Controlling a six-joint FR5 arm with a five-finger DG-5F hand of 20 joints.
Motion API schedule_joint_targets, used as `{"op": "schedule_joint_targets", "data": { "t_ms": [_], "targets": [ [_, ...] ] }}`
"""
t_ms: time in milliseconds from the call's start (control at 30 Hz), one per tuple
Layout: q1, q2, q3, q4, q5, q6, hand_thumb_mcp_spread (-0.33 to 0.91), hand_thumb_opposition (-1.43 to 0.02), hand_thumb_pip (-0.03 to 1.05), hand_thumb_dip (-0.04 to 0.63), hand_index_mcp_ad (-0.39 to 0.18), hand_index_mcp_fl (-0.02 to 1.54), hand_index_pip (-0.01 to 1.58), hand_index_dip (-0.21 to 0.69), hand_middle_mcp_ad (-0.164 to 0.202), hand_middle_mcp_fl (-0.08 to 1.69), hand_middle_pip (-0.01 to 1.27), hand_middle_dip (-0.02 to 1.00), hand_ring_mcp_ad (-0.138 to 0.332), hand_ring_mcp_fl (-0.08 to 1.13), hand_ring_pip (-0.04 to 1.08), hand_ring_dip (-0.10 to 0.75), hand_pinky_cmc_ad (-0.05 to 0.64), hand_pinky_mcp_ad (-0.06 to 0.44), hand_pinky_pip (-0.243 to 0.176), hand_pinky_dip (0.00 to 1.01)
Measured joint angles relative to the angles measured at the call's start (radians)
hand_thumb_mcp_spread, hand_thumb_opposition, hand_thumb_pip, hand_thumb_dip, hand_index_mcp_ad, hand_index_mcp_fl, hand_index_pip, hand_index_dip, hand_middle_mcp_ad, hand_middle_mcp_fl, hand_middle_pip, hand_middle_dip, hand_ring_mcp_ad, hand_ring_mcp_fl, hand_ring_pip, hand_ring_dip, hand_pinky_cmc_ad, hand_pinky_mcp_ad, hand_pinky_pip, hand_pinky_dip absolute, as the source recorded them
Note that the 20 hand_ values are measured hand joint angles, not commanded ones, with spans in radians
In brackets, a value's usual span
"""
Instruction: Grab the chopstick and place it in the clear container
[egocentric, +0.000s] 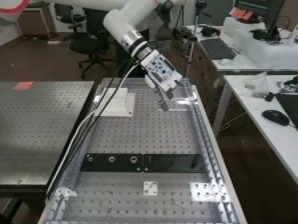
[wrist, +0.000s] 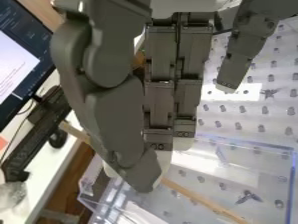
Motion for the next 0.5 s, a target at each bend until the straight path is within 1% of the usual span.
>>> {"op": "schedule_joint_targets", "data": {
  "t_ms": [33, 67, 100, 300, 367, 400, 467, 500],
  "targets": [
    [0.000, -0.002, 0.004, -0.004, -0.001, 0.000, 0.67, -1.17, 0.50, 0.257, -0.206, 1.36, 0.39, 0.093, 0.049, 1.41, 0.19, 0.49, -0.021, 0.99, 0.11, 0.379, 0.358, 0.319, 0.033, 0.55],
    [-0.001, -0.003, 0.004, -0.005, -0.003, -0.001, 0.67, -1.20, 0.50, 0.257, -0.209, 1.38, 0.39, 0.096, 0.040, 1.41, 0.19, 0.49, -0.037, 0.99, 0.11, 0.379, 0.354, 0.319, 0.033, 0.55],
    [-0.001, -0.003, 0.004, -0.005, -0.004, -0.001, 0.66, -1.20, 0.50, 0.253, -0.209, 1.38, 0.39, 0.096, 0.038, 1.42, 0.19, 0.49, -0.038, 0.99, 0.11, 0.379, 0.358, 0.319, 0.033, 0.55],
    [0.000, -0.004, 0.002, -0.004, -0.003, -0.005, 0.65, -1.20, 0.50, 0.253, -0.215, 1.38, 0.39, 0.096, 0.031, 1.42, 0.19, 0.49, -0.037, 0.99, 0.12, 0.387, 0.354, 0.323, 0.033, 0.55],
    [0.000, -0.002, 0.000, 0.000, -0.002, -0.014, 0.66, -1.20, 0.50, 0.253, -0.216, 1.38, 0.40, 0.096, 0.037, 1.42, 0.19, 0.49, -0.037, 0.99, 0.12, 0.387, 0.354, 0.321, 0.033, 0.55],
    [0.000, -0.001, 0.000, 0.002, -0.001, -0.017, 0.64, -1.21, 0.50, 0.253, -0.215, 1.38, 0.41, 0.096, 0.044, 1.41, 0.19, 0.49, -0.037, 0.99, 0.11, 0.387, 0.354, 0.321, 0.033, 0.57],
    [0.000, 0.002, 0.001, 0.008, 0.000, -0.034, 0.59, -1.24, 0.49, 0.251, -0.216, 1.38, 0.44, 0.093, 0.040, 1.41, 0.23, 0.50, -0.035, 0.97, 0.11, 0.387, 0.354, 0.321, 0.033, 0.60],
    [0.000, 0.003, 0.001, 0.009, 0.000, -0.038, 0.58, -1.24, 0.47, 0.251, -0.216, 1.35, 0.46, 0.087, 0.042, 1.43, 0.26, 0.49, -0.033, 0.96, 0.11, 0.387, 0.354, 0.323, 0.033, 0.61]
  ]
}}
